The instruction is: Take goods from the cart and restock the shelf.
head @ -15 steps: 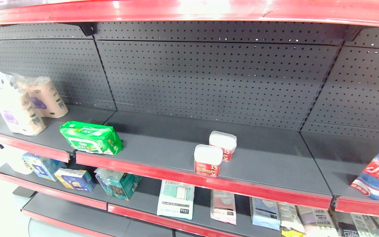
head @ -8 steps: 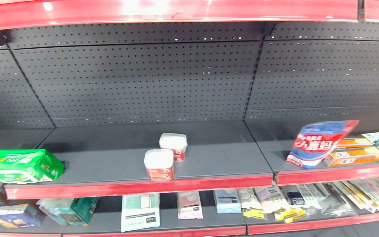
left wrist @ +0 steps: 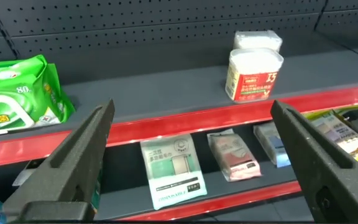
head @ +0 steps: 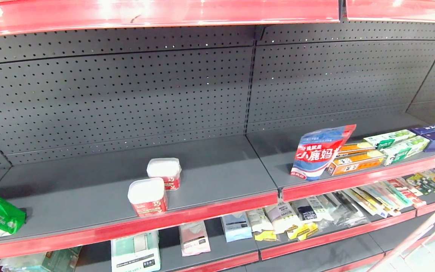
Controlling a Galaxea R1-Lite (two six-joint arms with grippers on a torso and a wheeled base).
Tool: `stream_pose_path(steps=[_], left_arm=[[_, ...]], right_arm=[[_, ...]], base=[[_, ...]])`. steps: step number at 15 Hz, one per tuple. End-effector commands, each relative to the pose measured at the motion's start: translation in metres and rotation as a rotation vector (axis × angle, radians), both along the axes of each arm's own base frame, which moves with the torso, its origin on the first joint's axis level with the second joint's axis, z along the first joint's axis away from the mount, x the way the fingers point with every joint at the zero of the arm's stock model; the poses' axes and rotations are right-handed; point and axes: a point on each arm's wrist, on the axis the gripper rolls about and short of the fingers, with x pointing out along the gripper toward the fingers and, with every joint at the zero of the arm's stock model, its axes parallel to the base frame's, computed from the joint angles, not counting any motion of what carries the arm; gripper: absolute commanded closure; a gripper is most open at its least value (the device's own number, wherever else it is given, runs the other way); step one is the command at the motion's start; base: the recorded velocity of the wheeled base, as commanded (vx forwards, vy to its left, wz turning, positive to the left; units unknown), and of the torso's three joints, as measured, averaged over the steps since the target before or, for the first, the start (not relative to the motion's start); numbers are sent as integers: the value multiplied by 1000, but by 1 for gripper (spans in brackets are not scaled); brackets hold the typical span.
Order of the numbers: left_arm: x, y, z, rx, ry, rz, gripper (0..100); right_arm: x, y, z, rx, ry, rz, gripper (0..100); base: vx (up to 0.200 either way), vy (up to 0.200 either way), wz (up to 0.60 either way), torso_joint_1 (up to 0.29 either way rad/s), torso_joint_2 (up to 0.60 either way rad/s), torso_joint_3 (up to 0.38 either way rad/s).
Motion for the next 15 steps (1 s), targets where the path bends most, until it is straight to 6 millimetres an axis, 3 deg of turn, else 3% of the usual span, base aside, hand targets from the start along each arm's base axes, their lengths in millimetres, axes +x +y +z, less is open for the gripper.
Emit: stream_pose_path(steps=[1, 2, 3, 4, 5, 6, 10, 15], left_arm=[[1, 0, 1, 4, 15, -5, 0], [2, 0, 1, 12, 31, -18, 0], [1, 0, 16, -1, 6, -37, 0], [12, -1, 70, -76, 37, -54, 0], [41, -1, 115, -203, 95, -21, 0], [69, 0, 140, -231, 137, 24, 0], [141, 4, 106, -44, 503, 179, 0], [192, 4, 72, 43, 702, 184, 0]], right_arm=[[0, 0, 0, 0, 2, 1, 0], [0, 0, 0, 0, 1, 1, 0], [0, 0, 0, 0, 1, 1, 0], [0, 0, 0, 0, 1, 1, 0], [0, 0, 0, 0, 2, 1, 0], [0, 0, 0, 0, 2, 1, 0], [0, 0, 0, 0, 1, 1, 0], [0, 0, 0, 0, 1, 1, 0]], base=[[0, 0, 0, 0, 0, 0], [0, 0, 0, 0, 0, 0], [0, 0, 0, 0, 0, 0], [0, 0, 0, 0, 0, 0], [0, 0, 0, 0, 0, 0], [0, 0, 0, 0, 0, 0], [0, 0, 0, 0, 0, 0], [0, 0, 0, 0, 0, 0]])
